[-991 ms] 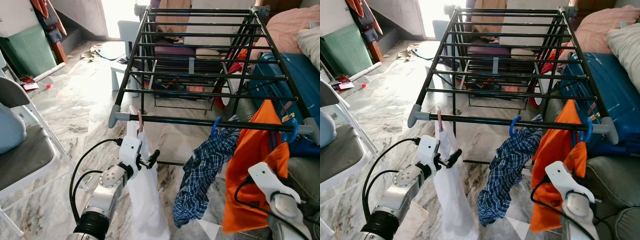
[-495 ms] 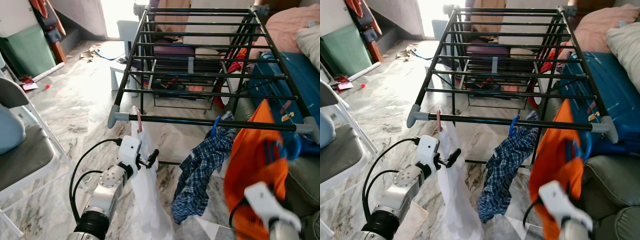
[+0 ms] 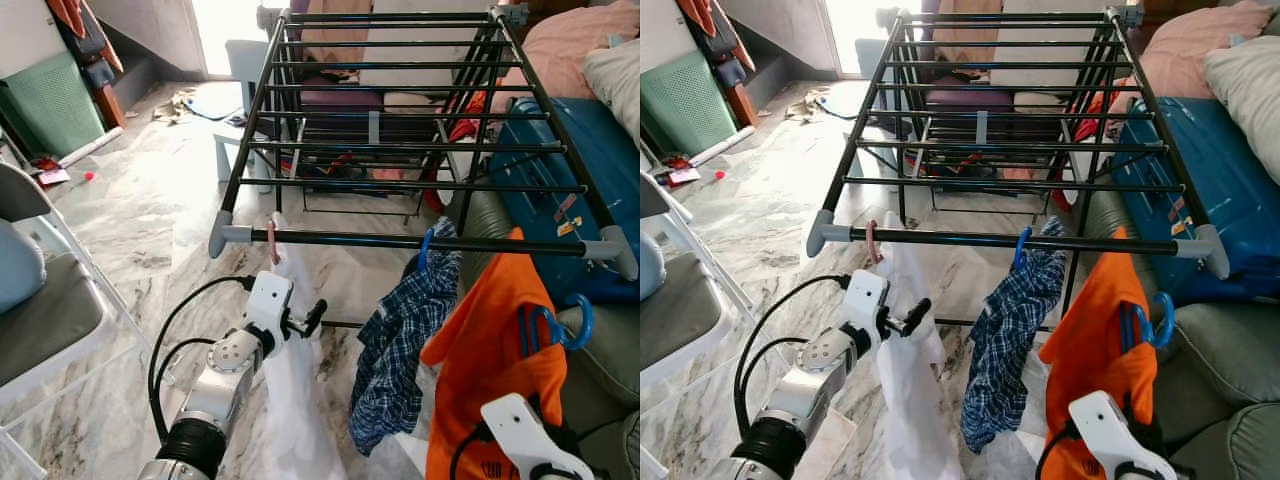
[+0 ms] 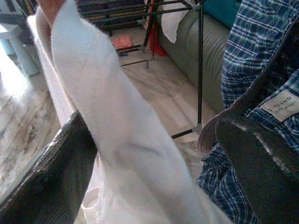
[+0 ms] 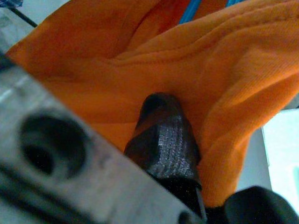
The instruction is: Hang hanger
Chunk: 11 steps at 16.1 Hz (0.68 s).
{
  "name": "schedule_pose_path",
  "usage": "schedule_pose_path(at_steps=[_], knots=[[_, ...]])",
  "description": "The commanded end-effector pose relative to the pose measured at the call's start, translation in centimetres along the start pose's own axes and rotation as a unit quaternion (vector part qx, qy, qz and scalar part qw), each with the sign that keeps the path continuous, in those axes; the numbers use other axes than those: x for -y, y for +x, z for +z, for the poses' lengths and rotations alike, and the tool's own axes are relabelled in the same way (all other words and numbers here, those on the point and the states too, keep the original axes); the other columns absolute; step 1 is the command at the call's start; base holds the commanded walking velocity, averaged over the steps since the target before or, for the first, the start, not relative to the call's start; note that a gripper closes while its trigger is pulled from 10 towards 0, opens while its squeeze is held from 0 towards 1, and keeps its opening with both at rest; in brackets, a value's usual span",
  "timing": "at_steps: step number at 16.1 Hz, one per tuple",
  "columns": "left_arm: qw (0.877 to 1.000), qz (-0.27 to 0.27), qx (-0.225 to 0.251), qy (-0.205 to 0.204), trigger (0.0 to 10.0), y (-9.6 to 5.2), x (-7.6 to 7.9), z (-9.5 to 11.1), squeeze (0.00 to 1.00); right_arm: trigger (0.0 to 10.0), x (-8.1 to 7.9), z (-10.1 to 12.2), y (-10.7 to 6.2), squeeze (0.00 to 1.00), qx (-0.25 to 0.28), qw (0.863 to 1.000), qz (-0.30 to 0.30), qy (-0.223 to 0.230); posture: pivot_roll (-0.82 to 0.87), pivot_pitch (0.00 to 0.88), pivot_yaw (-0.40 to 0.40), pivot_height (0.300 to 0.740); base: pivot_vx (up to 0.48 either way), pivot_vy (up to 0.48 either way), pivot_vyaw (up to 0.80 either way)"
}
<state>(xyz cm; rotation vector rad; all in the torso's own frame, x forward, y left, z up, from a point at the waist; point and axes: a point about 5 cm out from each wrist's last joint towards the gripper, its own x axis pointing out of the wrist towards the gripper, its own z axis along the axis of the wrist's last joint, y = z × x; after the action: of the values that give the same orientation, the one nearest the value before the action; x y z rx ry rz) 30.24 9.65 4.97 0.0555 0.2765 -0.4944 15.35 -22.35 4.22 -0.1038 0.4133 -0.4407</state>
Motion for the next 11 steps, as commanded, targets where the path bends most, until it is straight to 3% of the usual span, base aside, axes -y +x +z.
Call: schedule_pose_path(at_steps=[1, 3, 11], knots=[[1.0, 0.003, -0.001, 0.006, 10.0, 0.03, -0.26, 0.09, 0.0, 10.0, -0.03, 1.25, -0.05, 0.0, 0.028, 1.0, 0.0, 0.001, -0.11, 0.0, 0.027, 0.74, 0.0, 0.0, 0.0], [1.0, 0.004, -0.001, 0.007, 10.0, 0.05, -0.38, 0.04, 0.0, 10.0, -0.22, 1.22, -0.04, 0.0, 0.028, 1.0, 0.001, 0.002, -0.11, 0.0, 0.028, 0.74, 0.0, 0.0, 0.0], [1.0, 0.005, -0.003, 0.013, 10.0, 0.2, -0.57, 0.03, 0.0, 10.0, -0.95, 1.68, 0.54, 0.0, 0.034, 0.999, 0.011, -0.001, -0.1, 0.0, 0.033, 0.74, -0.291, 0.0, 0.0]])
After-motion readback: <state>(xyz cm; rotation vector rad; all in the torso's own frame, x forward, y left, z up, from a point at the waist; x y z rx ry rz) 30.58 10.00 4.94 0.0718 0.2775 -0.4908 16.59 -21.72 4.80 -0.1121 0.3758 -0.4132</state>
